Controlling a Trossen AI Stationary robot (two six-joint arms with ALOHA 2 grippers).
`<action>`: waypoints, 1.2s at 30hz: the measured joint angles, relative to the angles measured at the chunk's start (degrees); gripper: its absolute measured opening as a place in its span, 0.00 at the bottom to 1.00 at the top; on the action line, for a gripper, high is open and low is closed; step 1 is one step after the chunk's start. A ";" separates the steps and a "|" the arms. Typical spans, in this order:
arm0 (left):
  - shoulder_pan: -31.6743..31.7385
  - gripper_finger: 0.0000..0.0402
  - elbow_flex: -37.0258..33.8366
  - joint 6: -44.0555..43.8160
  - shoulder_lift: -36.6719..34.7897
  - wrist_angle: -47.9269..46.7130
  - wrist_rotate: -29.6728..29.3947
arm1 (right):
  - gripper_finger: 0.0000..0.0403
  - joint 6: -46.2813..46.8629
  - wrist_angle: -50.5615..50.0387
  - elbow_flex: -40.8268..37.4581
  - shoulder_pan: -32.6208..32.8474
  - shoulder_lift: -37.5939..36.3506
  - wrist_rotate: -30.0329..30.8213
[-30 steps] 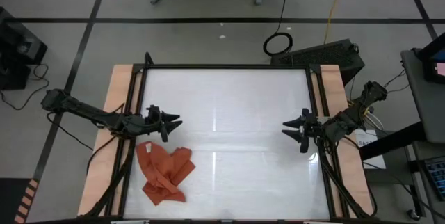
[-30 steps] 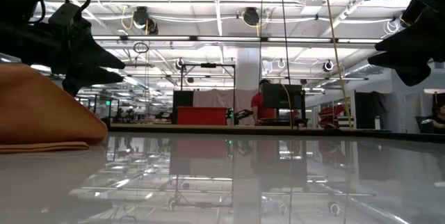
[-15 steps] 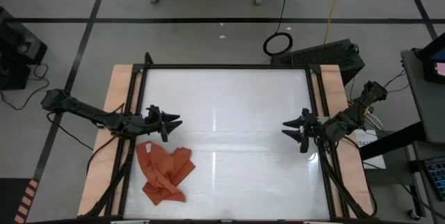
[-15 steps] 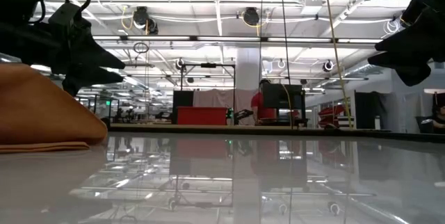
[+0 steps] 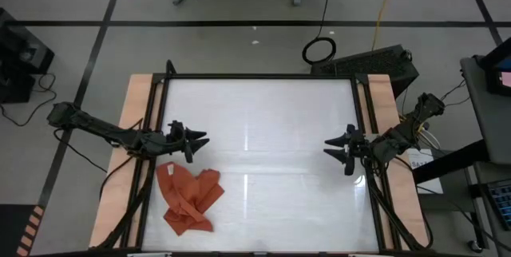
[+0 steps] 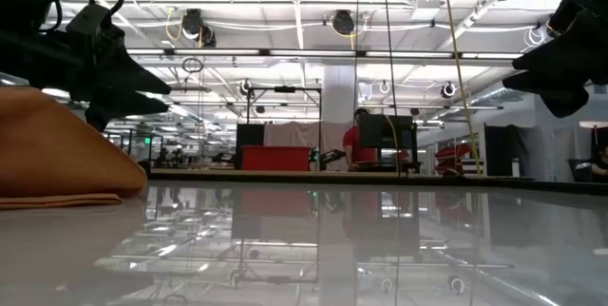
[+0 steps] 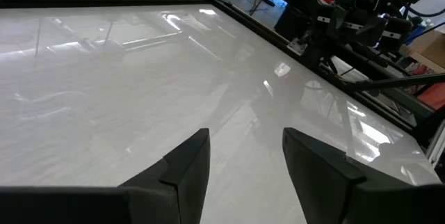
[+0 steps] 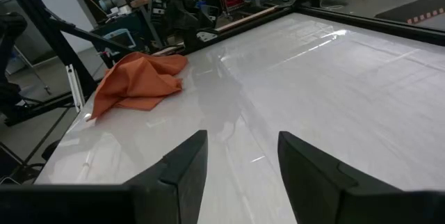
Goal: Roll towel into tight, uniform cylinder
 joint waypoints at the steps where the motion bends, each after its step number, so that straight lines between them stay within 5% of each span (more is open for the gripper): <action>1: -0.01 0.46 0.00 0.00 0.02 -0.02 0.00 | 0.41 0.00 0.00 -0.02 0.01 0.00 -0.01; 23: 0.02 0.46 0.00 0.00 0.02 0.01 0.02 | 0.41 0.00 0.09 0.00 0.00 0.00 0.03; 28: 0.00 0.46 0.00 0.00 0.02 -0.01 0.02 | 0.41 1.47 1.27 0.00 0.00 0.00 4.47; 36: -0.01 0.46 0.01 0.00 0.00 -0.02 0.00 | 0.41 -6.78 18.08 -0.01 0.00 2.04 -2.96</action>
